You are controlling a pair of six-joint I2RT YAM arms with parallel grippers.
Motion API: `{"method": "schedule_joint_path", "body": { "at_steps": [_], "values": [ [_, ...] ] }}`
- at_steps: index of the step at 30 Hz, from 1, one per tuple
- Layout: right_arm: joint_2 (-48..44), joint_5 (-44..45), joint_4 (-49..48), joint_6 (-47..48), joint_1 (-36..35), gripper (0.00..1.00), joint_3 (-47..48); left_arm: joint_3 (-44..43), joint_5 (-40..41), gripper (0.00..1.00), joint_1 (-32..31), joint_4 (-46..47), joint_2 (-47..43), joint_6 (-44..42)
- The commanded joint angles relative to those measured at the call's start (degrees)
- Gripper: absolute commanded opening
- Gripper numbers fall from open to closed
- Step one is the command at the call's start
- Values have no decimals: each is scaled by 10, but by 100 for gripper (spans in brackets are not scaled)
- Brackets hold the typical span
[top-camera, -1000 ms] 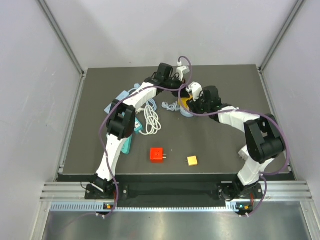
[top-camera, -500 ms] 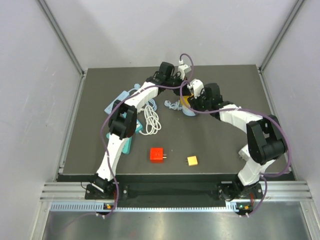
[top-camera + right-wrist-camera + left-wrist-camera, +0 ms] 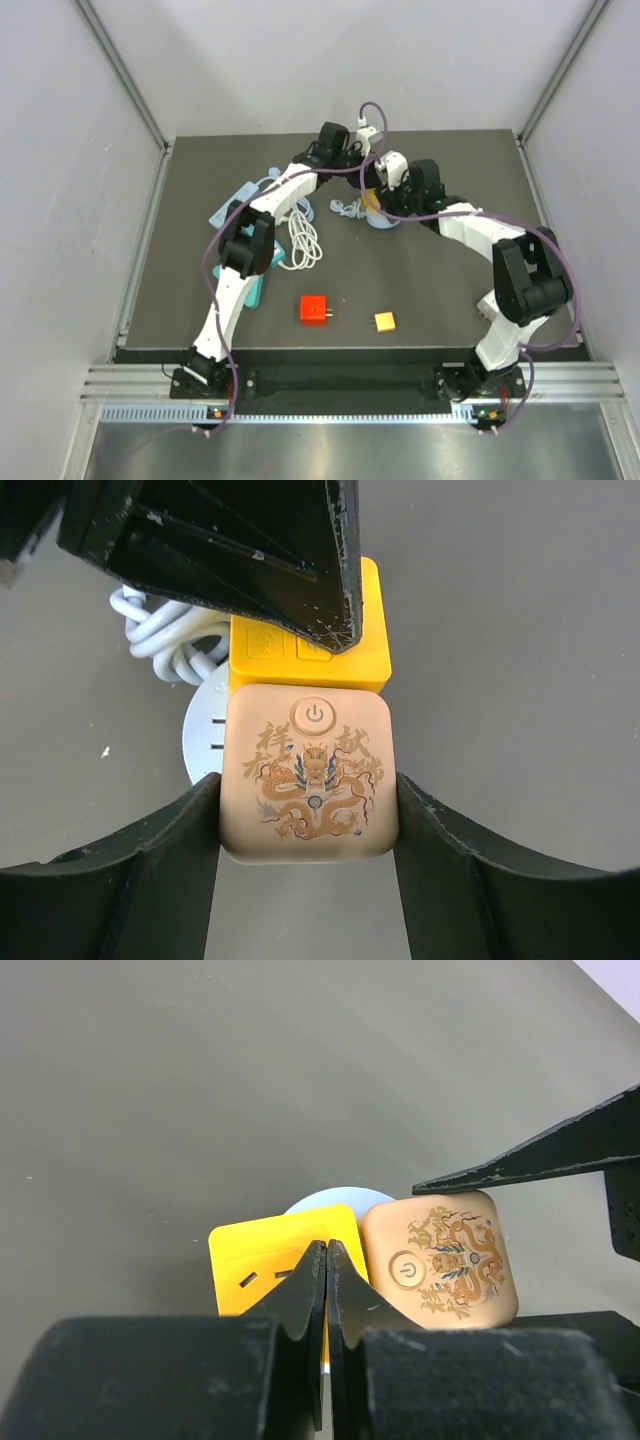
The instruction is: Pull the plug off the socket
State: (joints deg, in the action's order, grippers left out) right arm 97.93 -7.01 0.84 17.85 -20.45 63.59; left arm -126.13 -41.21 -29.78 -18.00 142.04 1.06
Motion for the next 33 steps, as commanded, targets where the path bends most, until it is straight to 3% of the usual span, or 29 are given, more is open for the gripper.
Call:
{"method": "schedule_joint_path", "body": {
  "at_steps": [1, 8, 12, 15, 18, 20, 21, 26, 31, 32, 33],
  "values": [
    [-18, 47, -192, 1, 23, 0, 97, 45, 18, 0, -27, -176, 80, -33],
    [-19, 29, -226, -54, 48, 0, 73, 40, 16, 0, -28, -180, 84, -33],
    [-29, 9, -199, -40, 52, 0, 51, 40, 22, 0, -27, -171, 80, -21],
    [-68, -7, -224, -35, 52, 0, -56, 51, 4, 0, -16, -115, 61, 38],
    [-92, -9, -247, -31, 52, 0, -120, 127, -47, 24, 3, 34, -2, 116],
    [-99, -7, -246, -29, 52, 0, -137, 194, -50, 46, 17, 144, -60, 161],
    [-105, -8, -243, -31, 52, 0, -147, 215, -56, 49, 24, 175, -77, 176],
    [-104, 1, -221, -50, 52, 0, -146, 353, -83, 56, 57, 396, -157, 311],
    [-86, 28, -210, -103, 53, 0, -135, 428, -82, 53, 62, 489, -172, 422],
    [-79, 34, -205, -125, 52, 0, -125, 478, -56, 52, 60, 606, -171, 564],
    [-77, 34, -205, -125, 52, 0, -123, 493, -55, 52, 60, 638, -171, 565]
  ]
}}
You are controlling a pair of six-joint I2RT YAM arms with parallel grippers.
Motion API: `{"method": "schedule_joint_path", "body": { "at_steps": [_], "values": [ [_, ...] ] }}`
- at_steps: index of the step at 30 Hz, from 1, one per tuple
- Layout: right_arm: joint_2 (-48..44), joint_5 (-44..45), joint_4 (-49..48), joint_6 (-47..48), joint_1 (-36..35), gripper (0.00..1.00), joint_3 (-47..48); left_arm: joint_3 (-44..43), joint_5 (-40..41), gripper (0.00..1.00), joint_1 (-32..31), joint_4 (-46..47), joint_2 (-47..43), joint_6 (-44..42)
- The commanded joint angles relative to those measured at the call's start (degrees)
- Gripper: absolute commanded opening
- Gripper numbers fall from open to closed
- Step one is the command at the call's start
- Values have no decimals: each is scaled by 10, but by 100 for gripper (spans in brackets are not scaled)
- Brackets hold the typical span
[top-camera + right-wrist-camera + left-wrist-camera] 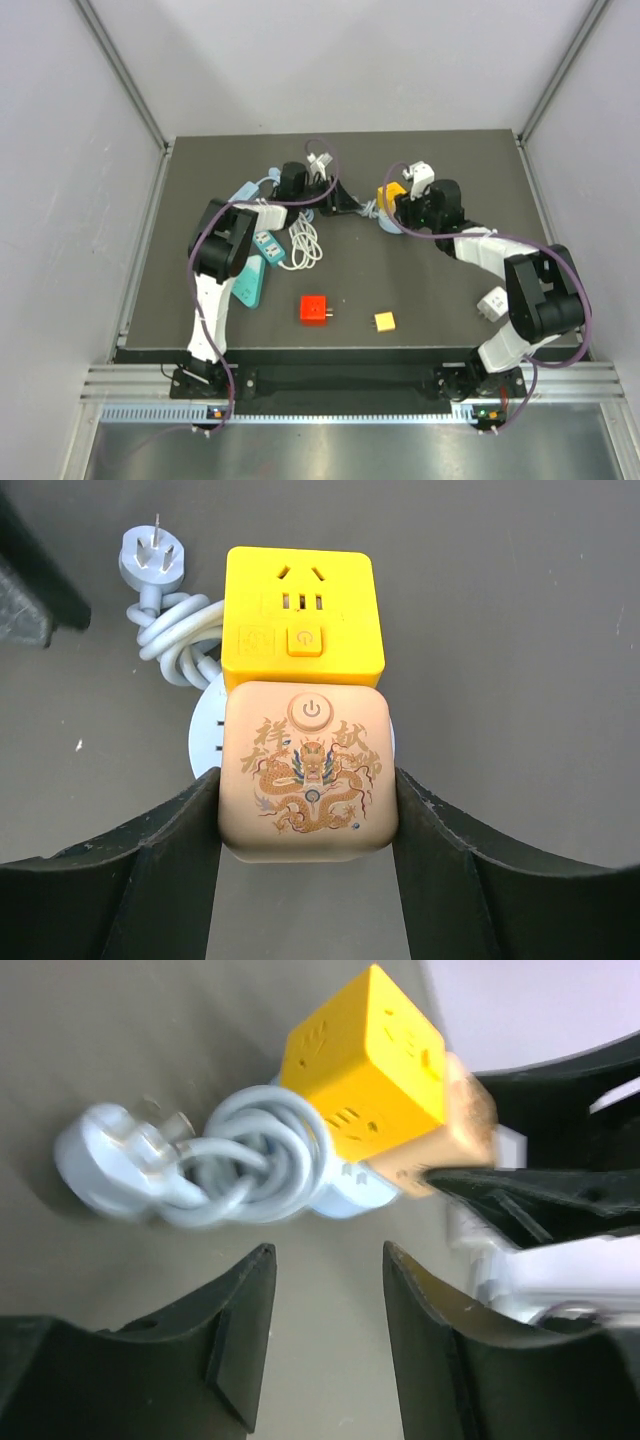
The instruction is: Pull the plug off the socket
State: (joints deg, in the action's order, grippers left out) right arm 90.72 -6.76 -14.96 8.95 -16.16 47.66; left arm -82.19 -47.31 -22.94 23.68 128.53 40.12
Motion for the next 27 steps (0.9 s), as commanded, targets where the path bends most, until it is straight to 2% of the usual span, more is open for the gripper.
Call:
{"method": "schedule_joint_path", "body": {
  "at_steps": [1, 4, 5, 9, 12, 17, 20, 21, 24, 27],
  "values": [
    [-1, 32, -45, -49, 10, 0, 38, 66, 19, 51, -12, 250, -36, 228],
    [4, 41, -34, -67, 9, 0, 49, 100, 78, 52, -32, 268, -49, 262],
    [3, 41, -33, -75, 8, 0, 48, 130, 139, 53, -42, 267, -57, 278],
    [-3, 42, -35, -104, 7, 0, 45, 185, 278, 58, -103, 264, -74, 338],
    [-11, 44, -36, -107, -2, 0, 39, 176, 327, 59, -124, 255, -66, 350],
    [-19, 46, -41, -109, -8, 0, 27, 171, 341, 57, -137, 275, -38, 369],
    [-19, 45, -42, -106, -13, 0, 18, 181, 299, 43, -130, 326, -36, 340],
    [-18, 44, -43, -101, -17, 0, 16, 174, 284, 28, -128, 347, -36, 321],
    [-17, 43, -34, -94, -29, 0, 16, 163, 276, 10, -129, 307, -41, 262],
    [-22, 53, -22, -94, -39, 0, 16, 142, 266, 2, -128, 275, -36, 221]
  ]
}}
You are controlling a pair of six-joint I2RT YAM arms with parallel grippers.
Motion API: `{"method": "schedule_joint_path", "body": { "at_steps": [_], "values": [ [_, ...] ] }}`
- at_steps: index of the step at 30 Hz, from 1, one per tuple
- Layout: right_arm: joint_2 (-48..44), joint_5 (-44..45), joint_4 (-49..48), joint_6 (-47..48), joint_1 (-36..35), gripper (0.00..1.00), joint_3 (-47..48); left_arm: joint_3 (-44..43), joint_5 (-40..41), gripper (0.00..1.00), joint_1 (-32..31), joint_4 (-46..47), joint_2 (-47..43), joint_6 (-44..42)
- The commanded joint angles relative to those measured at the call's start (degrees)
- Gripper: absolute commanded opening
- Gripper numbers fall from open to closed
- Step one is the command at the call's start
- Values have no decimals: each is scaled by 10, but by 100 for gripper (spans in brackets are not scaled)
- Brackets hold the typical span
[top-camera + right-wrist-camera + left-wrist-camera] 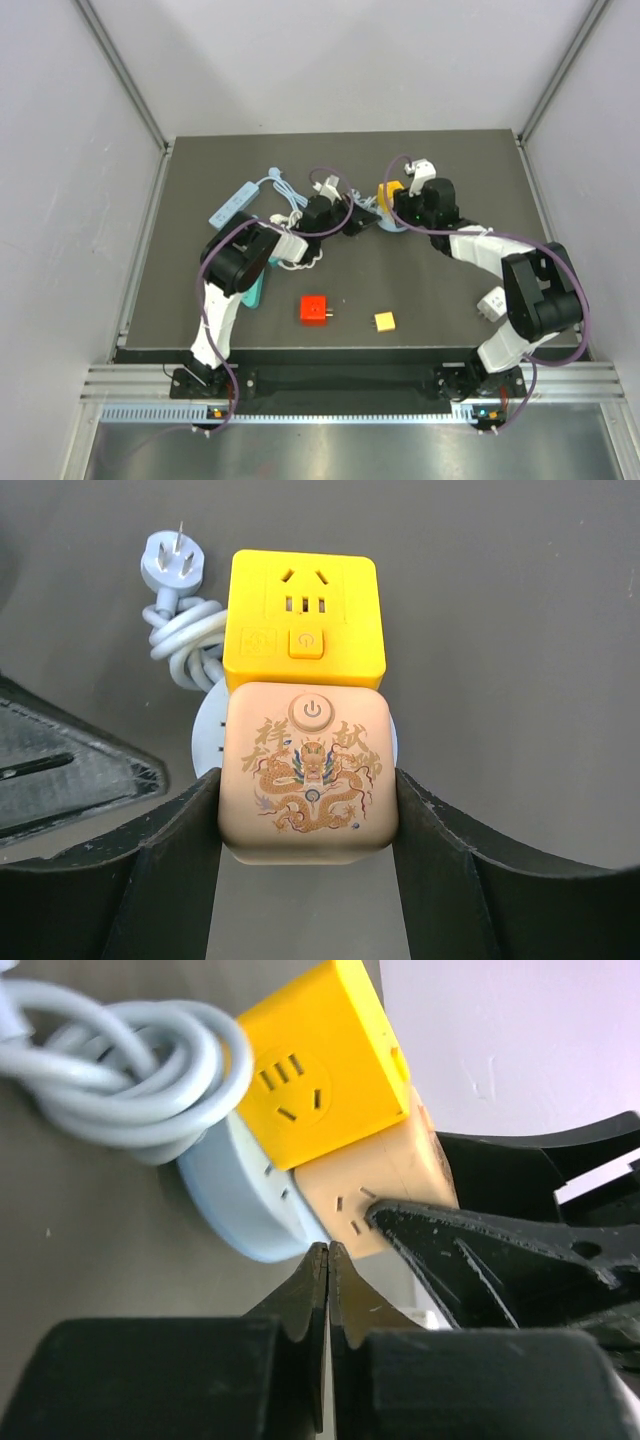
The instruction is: Pull the plug off the socket
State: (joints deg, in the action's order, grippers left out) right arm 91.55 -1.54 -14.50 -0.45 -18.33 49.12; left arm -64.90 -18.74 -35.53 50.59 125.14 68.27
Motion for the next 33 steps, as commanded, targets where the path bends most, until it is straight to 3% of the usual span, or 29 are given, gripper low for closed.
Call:
{"method": "schedule_joint_path", "body": {
  "at_steps": [1, 4, 8, 16, 22, 28, 31, 33],
  "values": [
    [-30, 4, 1, 0, -20, 4, 7, -38, -25, 0, -2, -4, 3, -74],
    [-23, 28, 61, 0, -30, 16, 30, -72, -57, 0, -3, -20, 25, -82],
    [-22, 61, 92, -1, -39, 23, 32, -114, -96, 0, -2, -33, 60, -67],
    [-23, 86, 94, -10, -50, 29, 38, -85, -10, 0, -3, -115, 37, -71],
    [-24, 89, 103, -18, -71, 33, 53, -114, -5, 0, -2, -142, 69, -71],
    [-30, 103, 103, -26, -78, 49, 52, -177, 49, 0, -13, -318, 78, -136],
    [-30, 105, 87, -29, -77, 60, 52, -204, 92, 0, -22, -383, 72, -175],
    [-20, 103, 91, -32, -77, 62, 62, -208, 105, 0, -27, -393, 74, -187]
  ]
}}
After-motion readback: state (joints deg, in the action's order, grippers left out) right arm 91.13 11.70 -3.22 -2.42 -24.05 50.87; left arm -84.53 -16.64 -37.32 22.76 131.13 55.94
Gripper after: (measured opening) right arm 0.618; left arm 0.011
